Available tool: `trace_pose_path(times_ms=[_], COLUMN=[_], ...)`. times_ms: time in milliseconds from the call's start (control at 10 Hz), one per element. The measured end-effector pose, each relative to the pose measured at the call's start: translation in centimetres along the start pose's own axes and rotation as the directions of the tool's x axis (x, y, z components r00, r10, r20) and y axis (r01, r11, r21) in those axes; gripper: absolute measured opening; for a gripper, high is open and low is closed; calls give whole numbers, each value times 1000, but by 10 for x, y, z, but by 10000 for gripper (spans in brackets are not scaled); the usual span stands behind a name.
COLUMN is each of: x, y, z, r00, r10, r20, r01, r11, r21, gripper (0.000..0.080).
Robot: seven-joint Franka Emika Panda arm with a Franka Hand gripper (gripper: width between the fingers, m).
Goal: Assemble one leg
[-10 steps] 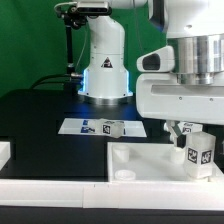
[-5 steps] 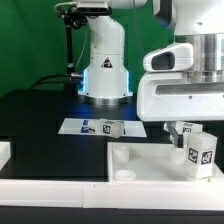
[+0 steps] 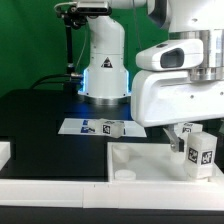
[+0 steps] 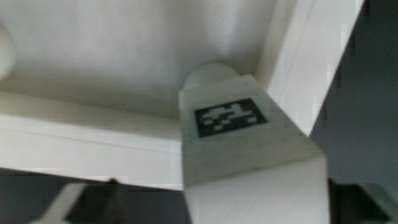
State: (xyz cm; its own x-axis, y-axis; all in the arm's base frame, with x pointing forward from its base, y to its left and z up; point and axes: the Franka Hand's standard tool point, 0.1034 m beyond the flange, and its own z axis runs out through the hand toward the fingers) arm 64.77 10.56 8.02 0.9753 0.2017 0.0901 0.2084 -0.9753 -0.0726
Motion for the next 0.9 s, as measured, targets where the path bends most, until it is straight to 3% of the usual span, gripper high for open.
trace_pose_path(times_ms=[100,200,300,500,700,900], x=[0,0,0,0,-2,-5], y=[0,-1,-1,1,2,3], z=[0,0,0,1,1,1], r00=[1000,995,983,921,740,411], r10=[26,95,185,390,672,911], r20=[0,0,0,-8,-32,-23], r01=[-26,-95,-185,-390,-673,-912], r11=[1000,995,983,921,740,411], r21=[0,2,5,0,-8,0], gripper=[417,417,285,285,285,285])
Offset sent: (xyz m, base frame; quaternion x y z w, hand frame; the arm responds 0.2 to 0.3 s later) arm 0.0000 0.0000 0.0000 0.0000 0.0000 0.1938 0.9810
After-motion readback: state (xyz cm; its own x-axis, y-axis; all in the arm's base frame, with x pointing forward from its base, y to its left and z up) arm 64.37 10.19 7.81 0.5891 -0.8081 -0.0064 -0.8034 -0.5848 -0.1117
